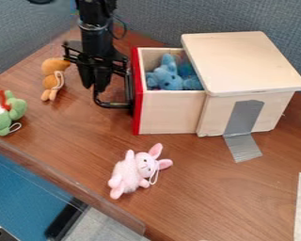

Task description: Open the drawer

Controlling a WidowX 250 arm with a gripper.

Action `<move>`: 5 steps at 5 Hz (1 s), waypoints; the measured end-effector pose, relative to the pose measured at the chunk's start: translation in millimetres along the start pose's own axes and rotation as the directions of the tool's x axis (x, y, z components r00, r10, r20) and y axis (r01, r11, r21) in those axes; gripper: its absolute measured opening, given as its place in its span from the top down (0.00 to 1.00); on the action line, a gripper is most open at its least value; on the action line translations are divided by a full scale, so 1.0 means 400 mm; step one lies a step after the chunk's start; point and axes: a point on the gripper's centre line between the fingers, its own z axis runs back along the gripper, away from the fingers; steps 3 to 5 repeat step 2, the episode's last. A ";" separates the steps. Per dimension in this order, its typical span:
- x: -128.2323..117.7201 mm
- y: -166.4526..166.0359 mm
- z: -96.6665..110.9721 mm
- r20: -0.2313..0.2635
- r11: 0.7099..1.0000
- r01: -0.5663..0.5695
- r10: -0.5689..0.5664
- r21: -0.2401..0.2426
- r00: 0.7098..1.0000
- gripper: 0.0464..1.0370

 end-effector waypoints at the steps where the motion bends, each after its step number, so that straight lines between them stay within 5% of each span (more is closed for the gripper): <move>1: -0.004 0.007 0.031 0.020 1.000 0.009 -0.009 0.005 1.000 0.37; 2: -0.004 0.015 0.103 0.092 1.000 0.028 -0.028 0.003 0.995 0.09; 5: -0.004 0.015 0.103 0.092 1.000 0.028 -0.028 0.003 0.995 0.09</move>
